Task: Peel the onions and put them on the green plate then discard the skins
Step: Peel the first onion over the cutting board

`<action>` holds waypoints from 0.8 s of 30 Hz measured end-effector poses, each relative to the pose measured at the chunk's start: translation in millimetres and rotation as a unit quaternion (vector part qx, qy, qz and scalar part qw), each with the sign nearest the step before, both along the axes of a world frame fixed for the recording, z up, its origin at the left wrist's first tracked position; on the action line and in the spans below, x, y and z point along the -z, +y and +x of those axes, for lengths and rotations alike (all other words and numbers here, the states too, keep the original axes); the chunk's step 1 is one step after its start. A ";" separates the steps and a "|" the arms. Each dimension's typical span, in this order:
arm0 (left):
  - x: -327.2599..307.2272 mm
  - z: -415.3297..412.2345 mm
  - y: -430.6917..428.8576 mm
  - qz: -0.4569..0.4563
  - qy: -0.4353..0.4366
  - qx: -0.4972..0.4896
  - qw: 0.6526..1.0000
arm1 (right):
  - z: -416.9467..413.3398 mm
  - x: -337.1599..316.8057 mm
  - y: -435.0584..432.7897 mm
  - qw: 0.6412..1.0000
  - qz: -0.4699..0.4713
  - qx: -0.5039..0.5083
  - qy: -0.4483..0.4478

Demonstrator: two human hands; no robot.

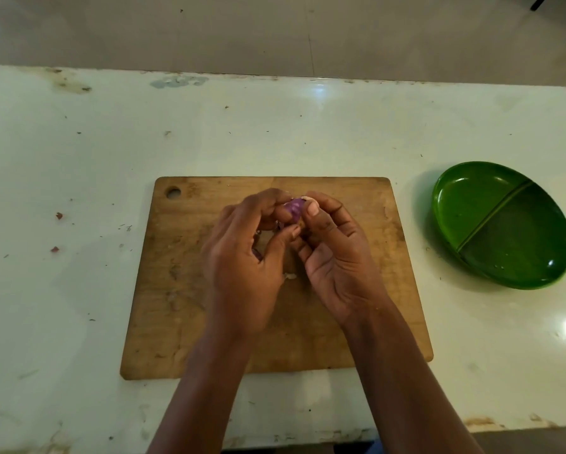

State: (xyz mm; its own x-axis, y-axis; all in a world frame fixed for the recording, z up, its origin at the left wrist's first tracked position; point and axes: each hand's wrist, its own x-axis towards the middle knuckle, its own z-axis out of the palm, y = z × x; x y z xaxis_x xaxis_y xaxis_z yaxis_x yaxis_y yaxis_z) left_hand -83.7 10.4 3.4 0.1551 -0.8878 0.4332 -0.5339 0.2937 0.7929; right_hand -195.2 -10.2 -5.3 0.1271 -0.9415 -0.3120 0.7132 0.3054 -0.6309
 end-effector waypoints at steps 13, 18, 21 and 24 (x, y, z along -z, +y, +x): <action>3.1 -2.5 -0.5 -0.024 -0.016 0.029 0.999 | -1.2 -2.2 -0.6 1.000 0.010 0.001 -0.016; 4.8 1.0 -0.6 -0.032 0.060 -0.004 0.998 | -3.5 -5.2 -1.7 0.992 0.069 0.064 -0.086; 2.3 2.2 -0.7 -0.026 0.078 -0.024 0.996 | -4.9 -7.1 -1.7 0.987 0.082 0.080 -0.113; 2.4 2.3 -0.6 -0.021 0.060 -0.029 0.998 | -5.2 -7.2 -1.6 0.988 0.082 0.069 -0.115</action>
State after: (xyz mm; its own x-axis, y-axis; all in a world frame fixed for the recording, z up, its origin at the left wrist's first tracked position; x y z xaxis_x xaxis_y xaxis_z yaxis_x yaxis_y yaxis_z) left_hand -81.3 9.8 1.0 0.2584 -0.8578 0.4442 -0.4522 0.2990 0.8403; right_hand -200.4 -11.8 2.0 0.0865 -0.8944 -0.4388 0.8739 0.2796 -0.3976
